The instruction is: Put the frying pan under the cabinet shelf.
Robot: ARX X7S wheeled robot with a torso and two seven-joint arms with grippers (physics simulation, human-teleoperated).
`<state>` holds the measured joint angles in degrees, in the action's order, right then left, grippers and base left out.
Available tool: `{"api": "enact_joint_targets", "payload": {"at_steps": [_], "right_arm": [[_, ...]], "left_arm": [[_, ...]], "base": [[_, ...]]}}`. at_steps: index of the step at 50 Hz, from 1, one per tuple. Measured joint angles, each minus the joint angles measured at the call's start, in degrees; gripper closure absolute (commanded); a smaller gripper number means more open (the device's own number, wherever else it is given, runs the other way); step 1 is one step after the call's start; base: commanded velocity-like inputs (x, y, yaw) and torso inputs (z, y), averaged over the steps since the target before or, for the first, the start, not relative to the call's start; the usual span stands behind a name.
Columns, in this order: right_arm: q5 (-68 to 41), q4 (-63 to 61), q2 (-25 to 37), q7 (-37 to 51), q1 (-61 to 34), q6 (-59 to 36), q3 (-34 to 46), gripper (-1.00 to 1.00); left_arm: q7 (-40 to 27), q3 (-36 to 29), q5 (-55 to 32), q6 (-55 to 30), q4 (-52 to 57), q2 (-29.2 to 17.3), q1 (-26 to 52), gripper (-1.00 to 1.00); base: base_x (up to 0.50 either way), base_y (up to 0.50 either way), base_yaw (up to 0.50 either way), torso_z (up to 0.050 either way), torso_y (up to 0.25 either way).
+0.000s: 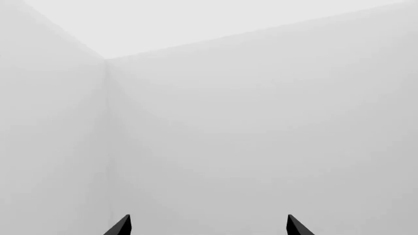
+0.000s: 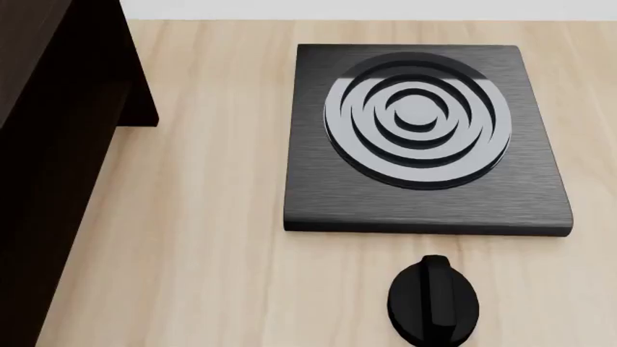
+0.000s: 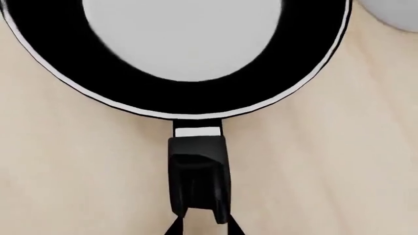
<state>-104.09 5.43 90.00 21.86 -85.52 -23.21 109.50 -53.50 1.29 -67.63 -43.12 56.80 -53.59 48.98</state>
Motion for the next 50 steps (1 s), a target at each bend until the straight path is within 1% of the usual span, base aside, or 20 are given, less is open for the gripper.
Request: {"api": "enact_joint_targets", "payload": {"at_steps": [10, 21, 33, 43, 50], "right_arm": [[-2.64, -4.40, -0.03, 8.58, -3.86, -17.34, -10.63, 1.00], [-5.55, -8.22, -0.05, 14.75, -9.41, -29.75, -19.26, 1.00], [-5.83, -9.04, 0.00, 17.29, -14.61, -38.54, -26.08, 1.00], [-5.01, -10.04, -0.04, 17.81, -17.07, -42.19, -29.66, 1.00], [-3.00, -8.95, -1.97, 16.66, -18.09, -44.45, -31.69, 1.00]], "left_arm": [[0.17, 0.15, 0.42, 0.67, -0.10, -0.17, -0.68, -1.00], [0.48, 0.26, 1.05, 1.39, -0.33, -0.33, -1.33, -1.00], [0.56, 0.38, 1.27, 1.96, -0.44, -0.65, -1.69, -1.00], [0.40, 0.26, 1.18, 2.18, -0.44, -0.90, -1.55, -1.00], [-0.12, 0.11, 0.71, 1.93, -0.26, -1.43, -1.05, -1.00]], "base": [[0.00, 0.00, 0.00, 0.000, 0.000], [0.00, 0.00, 0.00, 0.000, 0.000], [0.00, 0.00, 0.00, 0.000, 0.000], [0.00, 0.00, 0.00, 0.000, 0.002], [0.00, 0.00, 0.00, 0.000, 0.000]]}}
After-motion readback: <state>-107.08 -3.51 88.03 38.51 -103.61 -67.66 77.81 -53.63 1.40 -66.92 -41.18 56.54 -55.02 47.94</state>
